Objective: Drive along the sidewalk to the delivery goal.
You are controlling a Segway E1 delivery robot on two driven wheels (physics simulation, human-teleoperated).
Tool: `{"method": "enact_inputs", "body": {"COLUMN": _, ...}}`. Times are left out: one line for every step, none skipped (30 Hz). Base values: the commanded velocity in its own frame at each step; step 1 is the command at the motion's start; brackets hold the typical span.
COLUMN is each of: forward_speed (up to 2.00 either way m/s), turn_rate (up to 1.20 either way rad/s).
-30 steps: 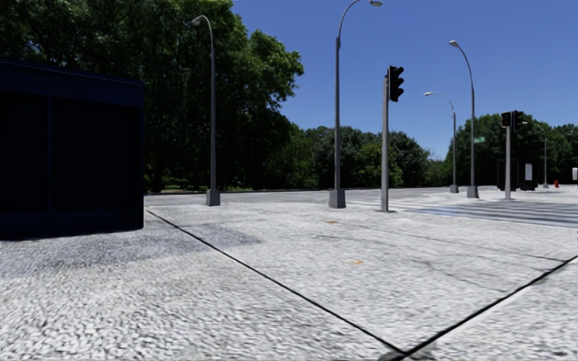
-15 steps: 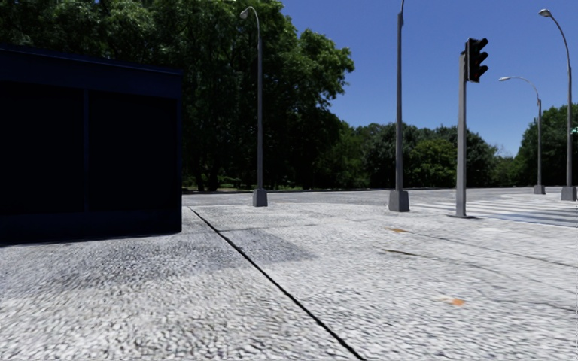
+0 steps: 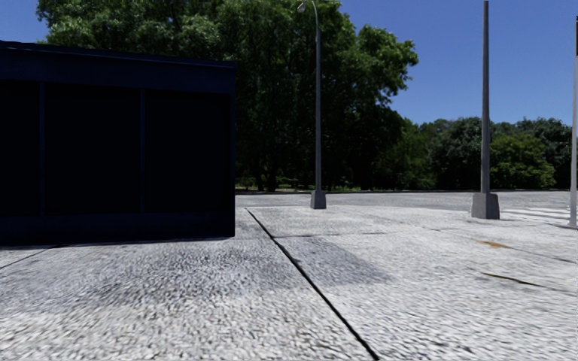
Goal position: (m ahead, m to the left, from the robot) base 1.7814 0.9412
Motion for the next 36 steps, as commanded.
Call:
{"method": "enact_inputs", "body": {"forward_speed": 1.05, "turn_rate": 0.58}}
{"method": "enact_inputs", "body": {"forward_speed": 1.05, "turn_rate": 0.59}}
{"method": "enact_inputs", "body": {"forward_speed": 1.05, "turn_rate": 0.6}}
{"method": "enact_inputs", "body": {"forward_speed": 1.05, "turn_rate": 0.6}}
{"method": "enact_inputs", "body": {"forward_speed": 1.05, "turn_rate": 0.6}}
{"method": "enact_inputs", "body": {"forward_speed": 1.05, "turn_rate": 0.61}}
{"method": "enact_inputs", "body": {"forward_speed": 1.05, "turn_rate": 0.61}}
{"method": "enact_inputs", "body": {"forward_speed": 1.05, "turn_rate": 0.61}}
{"method": "enact_inputs", "body": {"forward_speed": 1.05, "turn_rate": 0.61}}
{"method": "enact_inputs", "body": {"forward_speed": 1.06, "turn_rate": 0.61}}
{"method": "enact_inputs", "body": {"forward_speed": 1.06, "turn_rate": 0.54}}
{"method": "enact_inputs", "body": {"forward_speed": 1.06, "turn_rate": 0.54}}
{"method": "enact_inputs", "body": {"forward_speed": 1.06, "turn_rate": 0.31}}
{"method": "enact_inputs", "body": {"forward_speed": 1.07, "turn_rate": 0.11}}
{"method": "enact_inputs", "body": {"forward_speed": 1.07, "turn_rate": 0.0}}
{"method": "enact_inputs", "body": {"forward_speed": 1.07, "turn_rate": 0.0}}
{"method": "enact_inputs", "body": {"forward_speed": 1.07, "turn_rate": 0.0}}
{"method": "enact_inputs", "body": {"forward_speed": 1.07, "turn_rate": 0.0}}
{"method": "enact_inputs", "body": {"forward_speed": 1.07, "turn_rate": 0.0}}
{"method": "enact_inputs", "body": {"forward_speed": 1.07, "turn_rate": 0.0}}
{"method": "enact_inputs", "body": {"forward_speed": 1.07, "turn_rate": 0.0}}
{"method": "enact_inputs", "body": {"forward_speed": 1.07, "turn_rate": 0.0}}
{"method": "enact_inputs", "body": {"forward_speed": 1.07, "turn_rate": 0.0}}
{"method": "enact_inputs", "body": {"forward_speed": 1.07, "turn_rate": 0.0}}
{"method": "enact_inputs", "body": {"forward_speed": 1.07, "turn_rate": 0.0}}
{"method": "enact_inputs", "body": {"forward_speed": 1.07, "turn_rate": 0.0}}
{"method": "enact_inputs", "body": {"forward_speed": 1.07, "turn_rate": 0.0}}
{"method": "enact_inputs", "body": {"forward_speed": 1.07, "turn_rate": 0.0}}
{"method": "enact_inputs", "body": {"forward_speed": 1.07, "turn_rate": 0.0}}
{"method": "enact_inputs", "body": {"forward_speed": 1.07, "turn_rate": 0.0}}
{"method": "enact_inputs", "body": {"forward_speed": 1.07, "turn_rate": 0.0}}
{"method": "enact_inputs", "body": {"forward_speed": 1.07, "turn_rate": 0.0}}
{"method": "enact_inputs", "body": {"forward_speed": 1.07, "turn_rate": 0.0}}
{"method": "enact_inputs", "body": {"forward_speed": 1.07, "turn_rate": 0.0}}
{"method": "enact_inputs", "body": {"forward_speed": 1.07, "turn_rate": 0.0}}
{"method": "enact_inputs", "body": {"forward_speed": 1.07, "turn_rate": 0.0}}
